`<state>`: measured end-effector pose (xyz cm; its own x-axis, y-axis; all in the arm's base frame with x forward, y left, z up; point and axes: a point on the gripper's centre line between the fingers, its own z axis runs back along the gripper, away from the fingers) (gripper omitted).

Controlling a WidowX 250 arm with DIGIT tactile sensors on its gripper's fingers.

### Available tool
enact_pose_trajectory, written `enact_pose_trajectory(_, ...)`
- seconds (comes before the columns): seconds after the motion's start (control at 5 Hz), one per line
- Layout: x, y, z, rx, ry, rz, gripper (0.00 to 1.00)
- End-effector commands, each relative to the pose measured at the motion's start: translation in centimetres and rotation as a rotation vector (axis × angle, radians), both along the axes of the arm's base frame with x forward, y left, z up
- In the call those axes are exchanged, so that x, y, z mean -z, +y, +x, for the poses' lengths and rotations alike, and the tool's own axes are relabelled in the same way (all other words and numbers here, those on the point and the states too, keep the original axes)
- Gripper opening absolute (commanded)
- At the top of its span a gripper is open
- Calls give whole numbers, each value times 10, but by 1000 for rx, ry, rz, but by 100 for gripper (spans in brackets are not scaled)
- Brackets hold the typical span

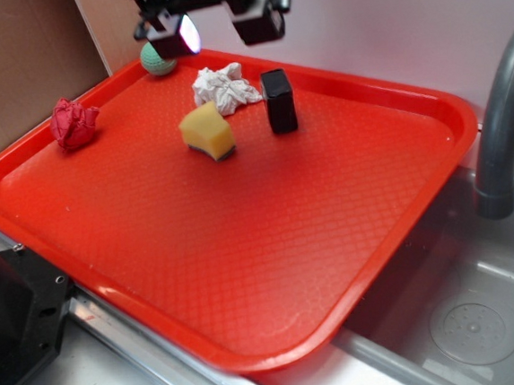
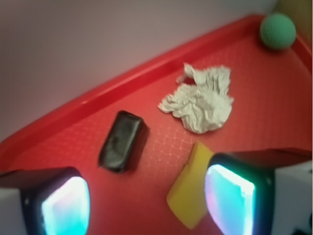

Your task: Grab the black box.

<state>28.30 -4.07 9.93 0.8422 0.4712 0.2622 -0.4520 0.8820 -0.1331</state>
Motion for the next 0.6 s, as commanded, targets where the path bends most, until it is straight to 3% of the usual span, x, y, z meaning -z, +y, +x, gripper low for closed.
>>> enact_pose_trajectory(0.0, 10, -3, 34, -64, -38, -10, 100)
enact_pose_trajectory(0.4, 26, -11, 56, 12, -56, -47, 100)
